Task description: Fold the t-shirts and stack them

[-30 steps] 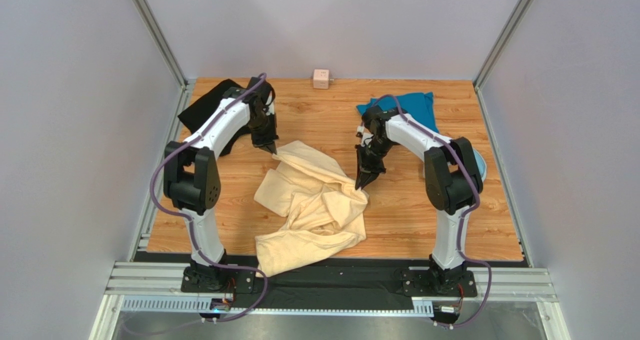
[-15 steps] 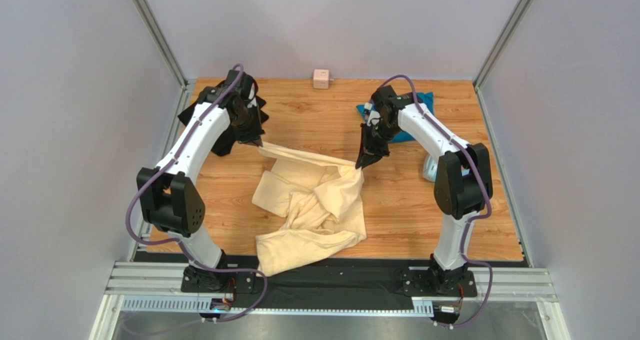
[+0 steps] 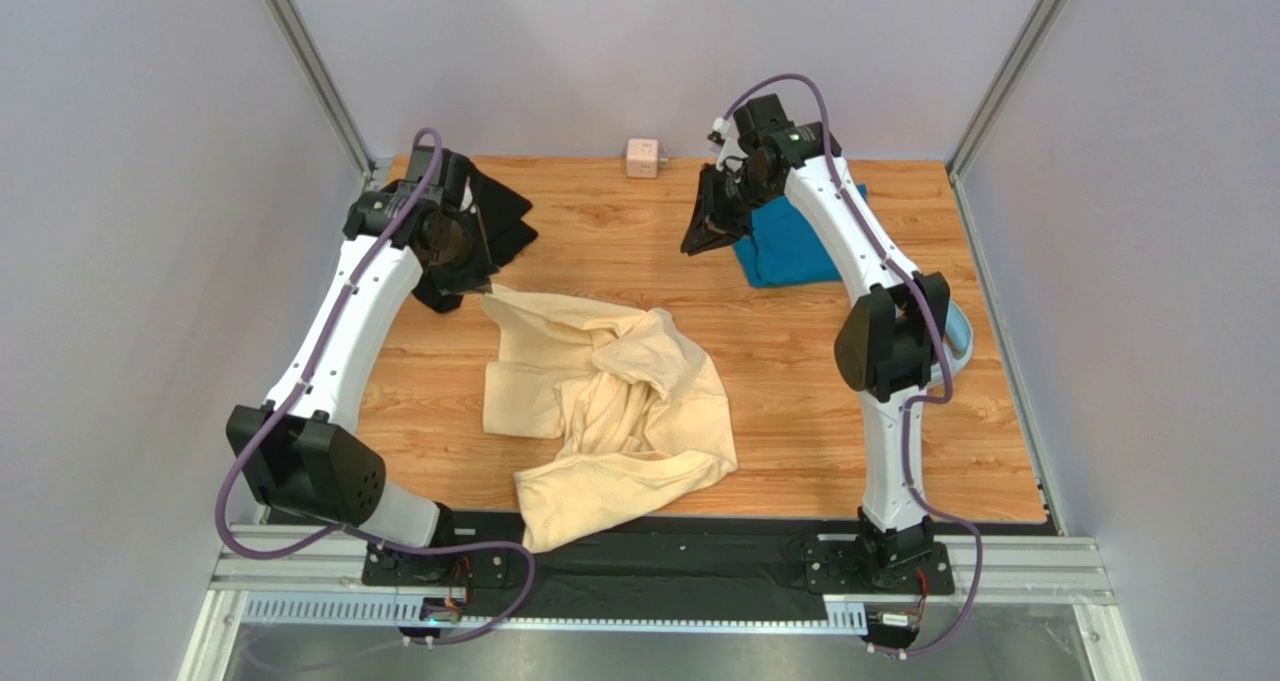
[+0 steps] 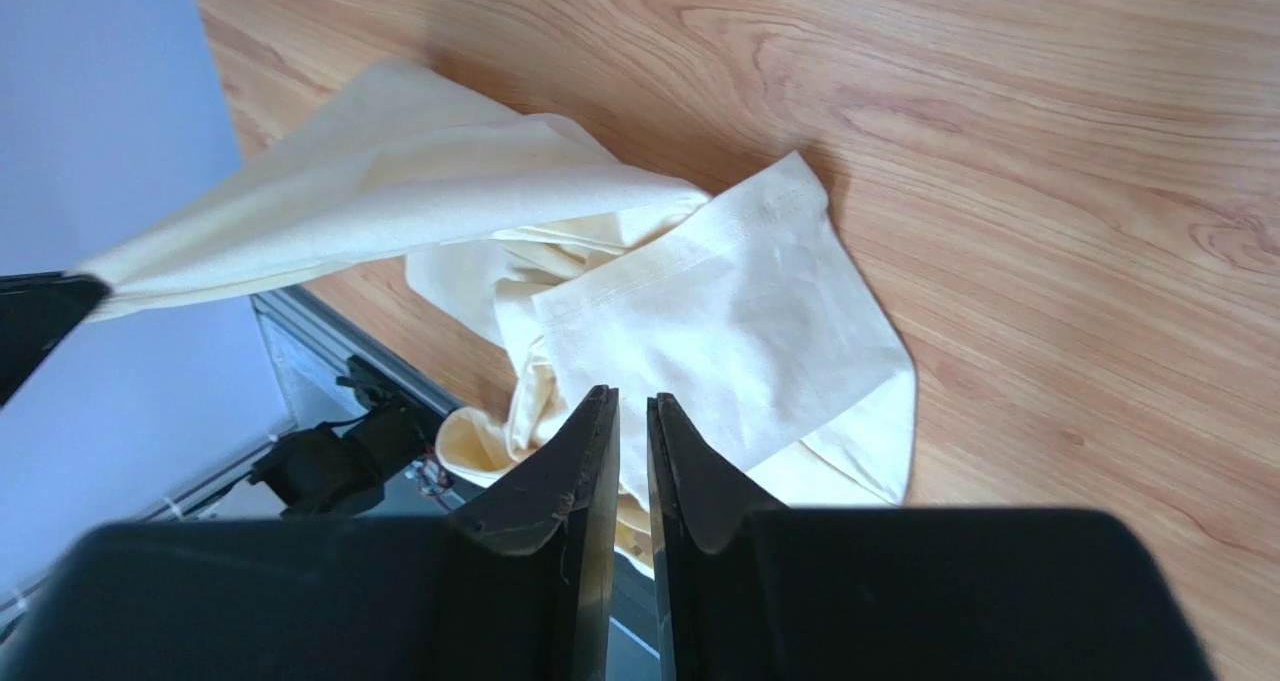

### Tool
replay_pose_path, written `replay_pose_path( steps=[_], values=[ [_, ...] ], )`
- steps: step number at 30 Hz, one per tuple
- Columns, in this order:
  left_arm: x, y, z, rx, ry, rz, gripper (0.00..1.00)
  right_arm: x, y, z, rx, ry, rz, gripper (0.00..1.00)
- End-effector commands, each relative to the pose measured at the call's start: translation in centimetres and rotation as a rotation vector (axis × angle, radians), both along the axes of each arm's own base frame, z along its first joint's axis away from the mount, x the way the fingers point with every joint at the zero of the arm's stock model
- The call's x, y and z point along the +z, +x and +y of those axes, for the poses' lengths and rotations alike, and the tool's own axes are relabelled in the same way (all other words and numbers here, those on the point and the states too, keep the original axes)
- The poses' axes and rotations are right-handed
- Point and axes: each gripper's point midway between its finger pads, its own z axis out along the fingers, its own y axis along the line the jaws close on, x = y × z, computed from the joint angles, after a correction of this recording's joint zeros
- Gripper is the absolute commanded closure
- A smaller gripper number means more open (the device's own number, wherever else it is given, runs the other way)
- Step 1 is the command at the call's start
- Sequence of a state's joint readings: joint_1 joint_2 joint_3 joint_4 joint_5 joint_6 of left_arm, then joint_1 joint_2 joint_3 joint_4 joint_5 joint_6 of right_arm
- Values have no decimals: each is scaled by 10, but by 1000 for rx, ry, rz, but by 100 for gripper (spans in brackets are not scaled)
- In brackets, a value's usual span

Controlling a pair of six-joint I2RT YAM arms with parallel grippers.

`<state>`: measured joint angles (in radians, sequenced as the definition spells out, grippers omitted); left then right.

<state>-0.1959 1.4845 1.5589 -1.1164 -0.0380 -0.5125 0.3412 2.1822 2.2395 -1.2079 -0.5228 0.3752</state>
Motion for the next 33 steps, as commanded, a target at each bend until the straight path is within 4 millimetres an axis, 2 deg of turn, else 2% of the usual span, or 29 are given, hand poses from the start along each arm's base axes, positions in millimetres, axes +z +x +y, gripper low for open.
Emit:
replay_pose_path(
  steps=[1, 5, 6, 7, 8, 9, 12, 13, 16, 18, 19, 20, 21, 26, 28, 29, 33],
  values=[
    [2, -6, 12, 40, 22, -4, 100, 35, -8, 8, 5, 97, -27, 81],
    [-3, -2, 10, 35, 18, 16, 100, 42, -44, 8, 59, 116, 2, 78],
    [-6, 0, 8, 29, 11, 30, 100, 25, -56, 4, 61, 77, 50, 77],
    [-7, 2, 6, 26, 4, 30, 100, 20, -67, 10, 84, 57, 56, 66],
    [-9, 3, 5, 22, -2, 34, 100, 18, -75, 11, 100, 37, 51, 61],
    [-13, 6, 2, 18, -10, 43, 100, 8, -85, 6, 111, -29, 48, 61],
    [-18, 9, -1, 10, -19, 59, 100, -3, -110, 22, 187, -118, 30, 57],
    [-22, 10, -4, 1, -34, 70, 100, -3, -121, 33, 224, -124, 33, 55],
    [-27, 10, -6, -7, -37, 84, 100, -8, -135, 50, 280, -150, 44, 53],
    [-31, 9, -6, -11, -38, 93, 100, -12, -141, 56, 304, -201, 45, 53],
    [-33, 10, -7, -13, -39, 93, 100, -13, -138, 61, 323, -218, 28, 53],
    [-35, 8, -6, -15, -38, 99, 100, -16, -133, 59, 318, -266, 6, 53],
    [-37, 8, -6, -18, -36, 103, 100, -17, -140, 60, 340, -305, 10, 53],
    [-46, 2, -6, -28, -37, 120, 100, -41, -129, 59, 352, -443, -32, 52],
    [-47, 1, -6, -30, -38, 116, 100, -48, -128, 65, 366, -465, -57, 44],
    [-50, -1, -7, -37, -43, 126, 100, -57, -124, 66, 374, -485, -60, 43],
    [-53, -4, -10, -59, -53, 145, 100, -69, -116, 82, 388, -494, -99, 43]
  ],
)
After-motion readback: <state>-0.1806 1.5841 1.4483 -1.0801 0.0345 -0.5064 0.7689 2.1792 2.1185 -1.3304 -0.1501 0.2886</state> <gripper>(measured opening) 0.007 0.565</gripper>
